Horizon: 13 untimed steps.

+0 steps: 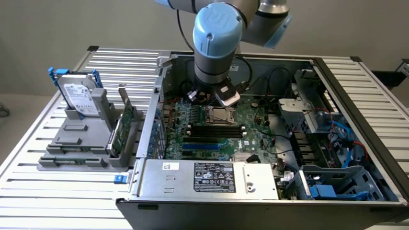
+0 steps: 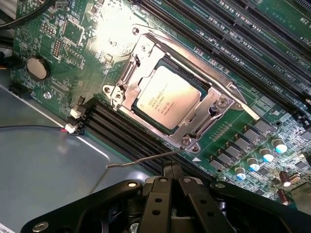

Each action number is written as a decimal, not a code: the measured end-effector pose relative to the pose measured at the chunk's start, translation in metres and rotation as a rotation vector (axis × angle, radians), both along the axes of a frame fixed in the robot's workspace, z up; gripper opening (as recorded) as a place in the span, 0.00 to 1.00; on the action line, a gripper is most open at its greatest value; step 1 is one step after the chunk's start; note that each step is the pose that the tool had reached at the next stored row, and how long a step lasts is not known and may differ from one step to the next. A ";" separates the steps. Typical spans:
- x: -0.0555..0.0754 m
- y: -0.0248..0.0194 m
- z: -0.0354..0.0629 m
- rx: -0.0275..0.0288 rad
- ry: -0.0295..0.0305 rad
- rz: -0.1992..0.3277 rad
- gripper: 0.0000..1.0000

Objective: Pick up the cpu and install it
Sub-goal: 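Close the cpu cover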

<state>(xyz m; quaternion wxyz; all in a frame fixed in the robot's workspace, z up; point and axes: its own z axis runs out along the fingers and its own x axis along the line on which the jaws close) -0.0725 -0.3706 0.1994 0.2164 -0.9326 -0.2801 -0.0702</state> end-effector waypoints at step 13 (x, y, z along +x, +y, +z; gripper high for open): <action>0.000 0.0000 -0.0006 0.0001 -0.0086 0.000 0.11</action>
